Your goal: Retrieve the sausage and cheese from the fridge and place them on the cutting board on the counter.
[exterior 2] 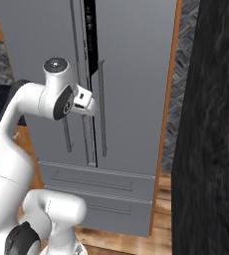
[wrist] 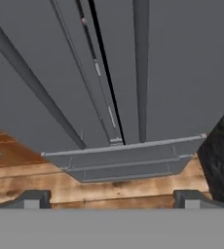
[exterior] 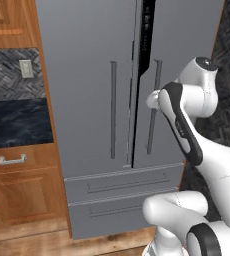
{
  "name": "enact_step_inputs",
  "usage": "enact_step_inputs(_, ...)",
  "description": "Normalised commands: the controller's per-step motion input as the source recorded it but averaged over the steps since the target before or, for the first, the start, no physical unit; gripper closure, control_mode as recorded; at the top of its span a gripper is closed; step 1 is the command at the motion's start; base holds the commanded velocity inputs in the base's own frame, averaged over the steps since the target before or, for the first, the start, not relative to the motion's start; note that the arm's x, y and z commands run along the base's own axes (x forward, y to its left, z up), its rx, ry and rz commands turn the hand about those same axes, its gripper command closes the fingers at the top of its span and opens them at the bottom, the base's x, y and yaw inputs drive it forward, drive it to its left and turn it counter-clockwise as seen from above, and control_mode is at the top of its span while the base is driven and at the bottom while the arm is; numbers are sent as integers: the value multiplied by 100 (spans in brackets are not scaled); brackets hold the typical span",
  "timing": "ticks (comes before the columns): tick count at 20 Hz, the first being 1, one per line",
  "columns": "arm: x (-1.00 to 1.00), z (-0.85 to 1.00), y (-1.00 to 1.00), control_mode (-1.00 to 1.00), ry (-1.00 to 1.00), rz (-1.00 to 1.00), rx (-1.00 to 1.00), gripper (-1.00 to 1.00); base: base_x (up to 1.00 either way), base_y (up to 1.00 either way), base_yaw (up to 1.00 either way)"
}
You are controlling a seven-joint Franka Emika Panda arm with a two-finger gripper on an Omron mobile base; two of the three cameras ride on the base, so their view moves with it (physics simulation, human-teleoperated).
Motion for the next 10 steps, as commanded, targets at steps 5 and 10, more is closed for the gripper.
enact_step_inputs(5,41,6,-16,-100,-7,-12,-3,-100,0,0,0)
enact_step_inputs(10,50,0,-34,-100,-18,-6,0,-100,0,0,0)
